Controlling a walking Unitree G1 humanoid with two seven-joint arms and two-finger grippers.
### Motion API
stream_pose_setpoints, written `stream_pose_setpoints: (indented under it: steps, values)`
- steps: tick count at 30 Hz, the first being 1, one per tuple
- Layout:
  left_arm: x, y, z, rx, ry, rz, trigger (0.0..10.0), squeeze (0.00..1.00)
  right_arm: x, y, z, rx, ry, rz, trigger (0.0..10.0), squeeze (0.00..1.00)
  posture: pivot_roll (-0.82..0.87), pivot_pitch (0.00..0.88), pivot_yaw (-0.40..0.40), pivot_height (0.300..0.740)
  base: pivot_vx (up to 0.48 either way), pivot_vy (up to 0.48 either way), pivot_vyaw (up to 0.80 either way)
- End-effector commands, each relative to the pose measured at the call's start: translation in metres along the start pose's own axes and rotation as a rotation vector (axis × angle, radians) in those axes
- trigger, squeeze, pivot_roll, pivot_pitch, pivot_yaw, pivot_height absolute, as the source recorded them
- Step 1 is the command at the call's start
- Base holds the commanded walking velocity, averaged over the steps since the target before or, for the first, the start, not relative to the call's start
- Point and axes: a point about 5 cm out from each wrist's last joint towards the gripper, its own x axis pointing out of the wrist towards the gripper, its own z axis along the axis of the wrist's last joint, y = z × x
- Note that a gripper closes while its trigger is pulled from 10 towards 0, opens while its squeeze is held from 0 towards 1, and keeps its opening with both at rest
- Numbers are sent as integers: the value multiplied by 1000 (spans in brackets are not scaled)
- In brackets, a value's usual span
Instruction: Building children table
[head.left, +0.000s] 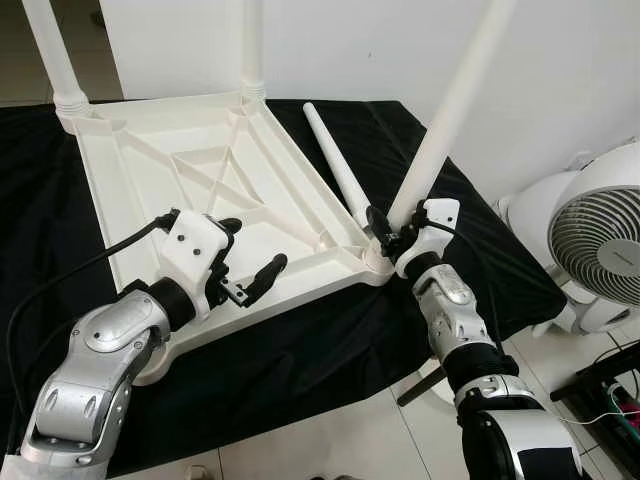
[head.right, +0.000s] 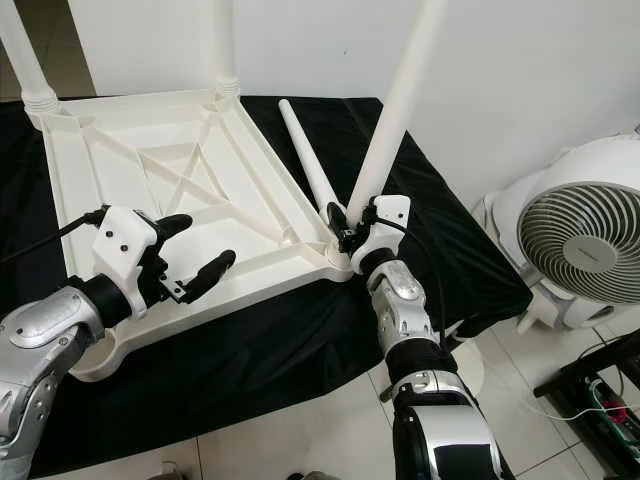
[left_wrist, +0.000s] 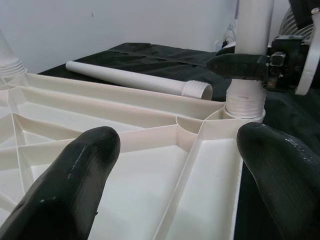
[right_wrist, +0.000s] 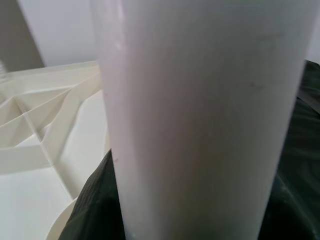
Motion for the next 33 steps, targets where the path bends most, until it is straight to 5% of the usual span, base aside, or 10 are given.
stream_pose_setpoints:
  steps: [1, 9, 17, 30, 33]
  values:
    - [1, 0, 1, 0, 0, 20, 10000, 0, -18, 11, -42, 49, 187, 101, 10000, 0, 149, 104, -89, 740, 0, 0, 0]
    - [0, 0, 1, -1, 2, 24, 10000, 0, -22, 10, -34, -17, 177, 239, 10000, 0, 148, 115, -90, 740, 0, 0, 0]
    - [0, -1, 1, -8, 2, 26, 10000, 0, -24, -11, -20, -150, 199, 300, 10000, 0, 143, 121, -94, 740, 0, 0, 0]
    - [-2, -2, 0, -10, 13, 15, 10000, 0, -32, -12, -20, -141, 205, 391, 10000, 0, 147, 125, -88, 740, 0, 0, 0]
    - [-2, -1, 0, -8, 16, 10, 10000, 0, -42, -12, -21, -158, 253, 556, 10000, 0, 145, 125, -78, 740, 0, 0, 0]
